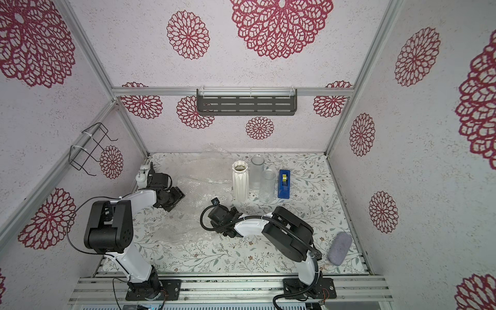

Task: Wrap vases in bubble wrap
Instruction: Adjust the bubble wrap at the center of the board.

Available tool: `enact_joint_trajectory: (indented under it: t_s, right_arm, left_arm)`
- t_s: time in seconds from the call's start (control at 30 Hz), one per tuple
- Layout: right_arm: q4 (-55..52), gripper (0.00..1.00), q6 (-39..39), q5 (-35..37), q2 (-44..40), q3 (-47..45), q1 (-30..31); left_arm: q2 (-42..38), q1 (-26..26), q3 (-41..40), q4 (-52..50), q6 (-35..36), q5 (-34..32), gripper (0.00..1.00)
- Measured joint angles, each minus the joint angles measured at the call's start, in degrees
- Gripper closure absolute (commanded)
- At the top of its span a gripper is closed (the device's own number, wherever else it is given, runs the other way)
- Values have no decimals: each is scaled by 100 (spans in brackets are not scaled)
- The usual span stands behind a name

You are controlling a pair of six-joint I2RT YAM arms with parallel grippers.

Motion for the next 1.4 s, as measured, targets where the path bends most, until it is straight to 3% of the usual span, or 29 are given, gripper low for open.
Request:
enact_joint_trajectory:
  t_s: [0.27,0.5,0.63,0.93,1.13,1.4]
  right_arm:
    - [-181,11,-516,350,-321,-188,-284]
    - [-481,11,-745,413,-1397,-354,136]
    - [-614,11,-743,420,-1340,0,511]
    - [-896,11,-743,415,-317,584,1202]
    - [-1038,10,-619,470,-262,83,1569]
    - [-920,8,-201,787,-761,-658,1572]
  left_arm:
    - [-1226,-59,-581,-83,-63,-72,28]
    - [-2140,-466,-693,-149,46,-166,27]
    - [-1843,-566,-540,-162,146,-109,27]
    - [-693,-564,-127,-105,212,44,27]
    - [-219,-553,168,-76,223,-39,27]
    - [22,-498,13,17,153,-225,27]
